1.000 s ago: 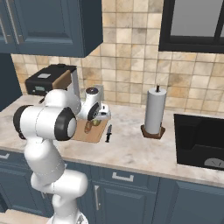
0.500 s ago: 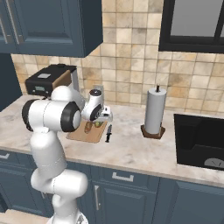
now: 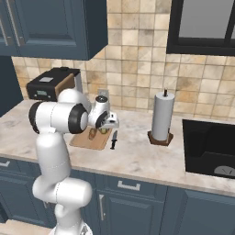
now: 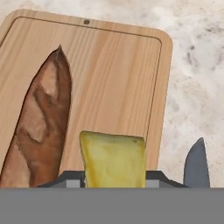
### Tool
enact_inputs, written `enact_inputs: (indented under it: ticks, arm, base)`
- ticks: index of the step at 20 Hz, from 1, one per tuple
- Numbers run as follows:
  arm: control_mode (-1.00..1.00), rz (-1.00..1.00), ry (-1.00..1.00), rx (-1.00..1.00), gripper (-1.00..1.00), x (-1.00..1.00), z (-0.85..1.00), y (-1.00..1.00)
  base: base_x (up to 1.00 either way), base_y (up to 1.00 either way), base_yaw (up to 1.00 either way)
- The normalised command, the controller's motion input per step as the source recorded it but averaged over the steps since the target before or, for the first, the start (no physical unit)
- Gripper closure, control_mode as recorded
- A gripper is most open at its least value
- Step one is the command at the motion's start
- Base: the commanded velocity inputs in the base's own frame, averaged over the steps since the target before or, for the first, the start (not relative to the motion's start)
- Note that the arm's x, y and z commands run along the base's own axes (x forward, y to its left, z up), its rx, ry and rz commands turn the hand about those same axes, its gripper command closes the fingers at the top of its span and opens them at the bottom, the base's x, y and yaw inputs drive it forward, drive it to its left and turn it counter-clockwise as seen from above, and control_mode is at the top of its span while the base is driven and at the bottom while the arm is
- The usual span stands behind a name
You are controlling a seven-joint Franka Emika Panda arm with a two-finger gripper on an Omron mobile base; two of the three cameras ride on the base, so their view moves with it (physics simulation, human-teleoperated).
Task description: Retrieve the sausage and cheese from the fridge and place them on the cutting board on the counter.
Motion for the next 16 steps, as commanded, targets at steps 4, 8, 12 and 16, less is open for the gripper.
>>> enact_inputs:
  ticks: [4, 8, 12, 16]
  arm:
    - [-1.0, 0.0, 0.0, 0.0, 1.0, 0.38, -0.1, 0.0]
    - [-1.0, 0.0, 0.0, 0.0, 1.0, 0.19, -0.15, 0.24]
    - [-1.0, 0.0, 0.0, 0.02, 1.0, 0.0, -0.21, 0.34]
    - [-1.0, 0.0, 0.0, 0.03, 1.0, 0.01, -0.34, 0.32]
  base:
    - [0.0, 0.0, 0.0]
    - [0.0, 0.0, 0.0]
    - [0.0, 0.0, 0.0]
    - [0.0, 0.0, 0.0]
